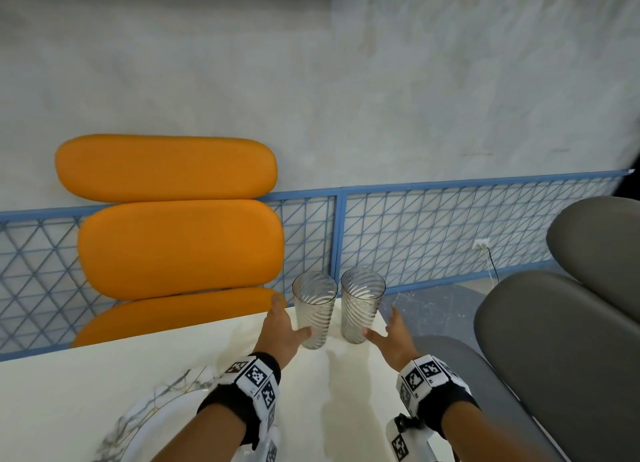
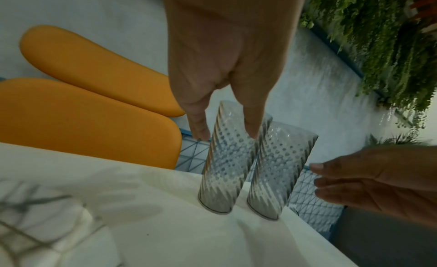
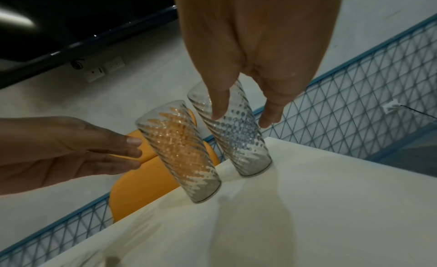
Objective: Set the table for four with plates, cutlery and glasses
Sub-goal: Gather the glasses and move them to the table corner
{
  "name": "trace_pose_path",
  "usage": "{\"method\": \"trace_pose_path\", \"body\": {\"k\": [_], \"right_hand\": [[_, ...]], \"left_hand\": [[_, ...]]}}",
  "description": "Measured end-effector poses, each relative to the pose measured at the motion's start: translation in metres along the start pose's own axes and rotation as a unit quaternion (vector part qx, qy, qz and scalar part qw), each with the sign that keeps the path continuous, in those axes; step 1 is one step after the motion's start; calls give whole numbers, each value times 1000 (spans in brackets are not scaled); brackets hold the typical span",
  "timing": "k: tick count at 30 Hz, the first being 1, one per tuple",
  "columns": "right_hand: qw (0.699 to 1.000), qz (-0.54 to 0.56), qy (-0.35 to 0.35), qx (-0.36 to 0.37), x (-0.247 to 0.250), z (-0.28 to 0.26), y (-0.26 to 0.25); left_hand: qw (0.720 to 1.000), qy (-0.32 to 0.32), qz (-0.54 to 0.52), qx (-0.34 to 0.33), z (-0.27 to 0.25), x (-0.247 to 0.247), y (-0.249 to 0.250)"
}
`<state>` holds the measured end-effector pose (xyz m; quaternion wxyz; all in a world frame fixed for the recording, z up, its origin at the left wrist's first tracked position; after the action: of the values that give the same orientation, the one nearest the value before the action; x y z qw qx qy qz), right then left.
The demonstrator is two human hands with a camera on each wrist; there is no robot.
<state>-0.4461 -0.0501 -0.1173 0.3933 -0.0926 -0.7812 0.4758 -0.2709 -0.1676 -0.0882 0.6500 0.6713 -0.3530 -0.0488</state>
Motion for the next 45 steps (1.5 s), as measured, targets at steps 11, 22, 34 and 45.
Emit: {"method": "trace_pose_path", "body": {"k": [11,22,34,45], "right_hand": [[979,-71,-115,152,-36,-190,-21],[836,-258,-438,205,-97,-333,-18],[900,-64,-402,155,-114,-355,-6],[957,30,-258,129,-36,-260,-36]], "left_hand": [[969,-54,181,-157,-170,136,41],[963,113,239,61,-293,276,-80],[988,96,-13,117,-291,209,-127],[995,75,62,-30,-236,198,-26]]}}
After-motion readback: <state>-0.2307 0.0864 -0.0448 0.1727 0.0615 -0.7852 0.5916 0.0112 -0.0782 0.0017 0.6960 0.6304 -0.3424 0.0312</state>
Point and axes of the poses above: each hand's wrist, its own z-axis towards the middle knuckle, its own x-axis out of the back of the hand, y = z × x, the point moved 1 cm from there along z, towards the middle knuckle, and after that the axes turned 7 degrees about -z, right-handed, at the moved point
